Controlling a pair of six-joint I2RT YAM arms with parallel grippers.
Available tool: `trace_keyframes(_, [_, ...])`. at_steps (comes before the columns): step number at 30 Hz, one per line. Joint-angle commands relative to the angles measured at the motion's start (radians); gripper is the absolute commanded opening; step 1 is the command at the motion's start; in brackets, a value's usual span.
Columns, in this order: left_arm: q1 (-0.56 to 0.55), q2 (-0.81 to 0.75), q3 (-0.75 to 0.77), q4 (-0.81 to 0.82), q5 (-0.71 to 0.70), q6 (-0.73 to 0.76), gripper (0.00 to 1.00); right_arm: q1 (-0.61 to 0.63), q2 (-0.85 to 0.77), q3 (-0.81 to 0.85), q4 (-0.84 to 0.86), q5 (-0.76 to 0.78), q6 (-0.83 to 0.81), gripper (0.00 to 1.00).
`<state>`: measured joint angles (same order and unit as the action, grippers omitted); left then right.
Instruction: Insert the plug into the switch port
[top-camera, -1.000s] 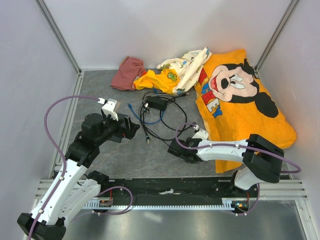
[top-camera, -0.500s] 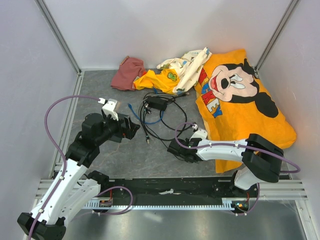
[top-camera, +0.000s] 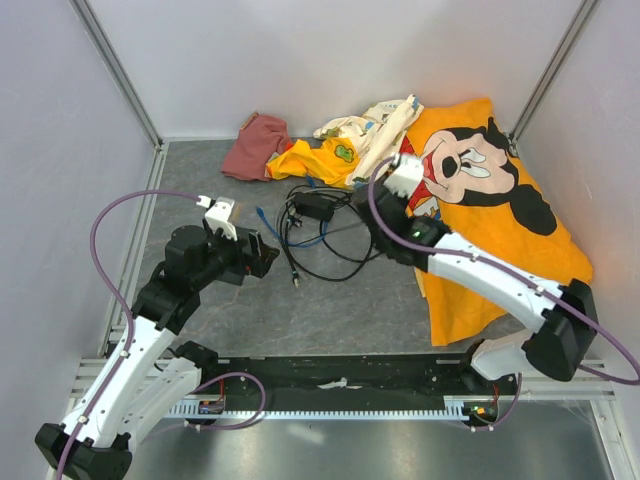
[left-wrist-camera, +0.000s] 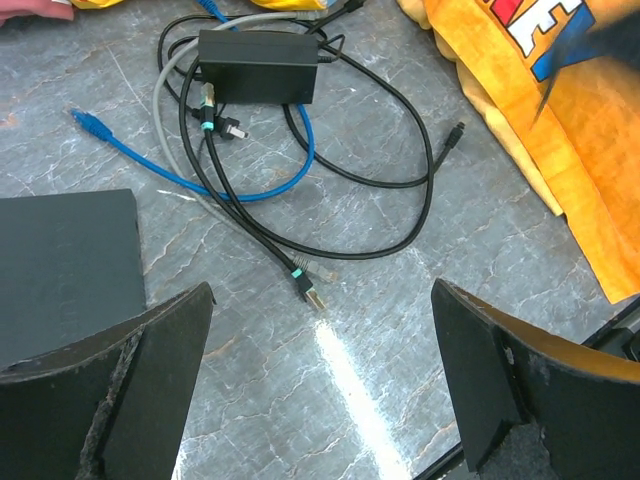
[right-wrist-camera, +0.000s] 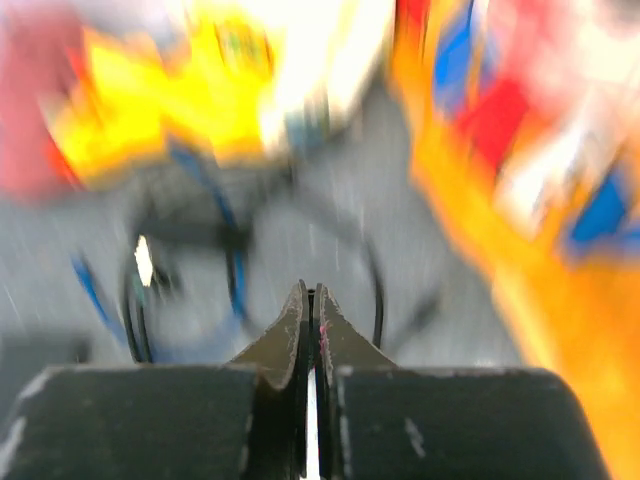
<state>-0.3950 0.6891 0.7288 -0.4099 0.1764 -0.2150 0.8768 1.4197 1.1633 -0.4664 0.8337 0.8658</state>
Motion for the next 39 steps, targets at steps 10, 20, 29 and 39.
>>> trace_keyframes(10, [-0.002,0.006,-0.006,0.011,-0.061,0.023,0.96,-0.176,-0.001,0.509,0.673,-0.049,-1.155,0.0])
trace_keyframes(20, [-0.001,0.016,0.0,0.011,-0.074,0.014,0.96,-0.174,-0.065,0.083,0.56,-0.961,-0.961,0.0])
trace_keyframes(29, [-0.002,0.098,0.003,0.143,0.181,-0.159,0.96,-0.173,0.024,-0.189,0.802,-1.318,-0.774,0.0])
trace_keyframes(39, [-0.041,0.271,-0.075,0.526,0.264,-0.392,0.83,-0.173,0.061,-0.249,1.032,-1.337,-0.502,0.0])
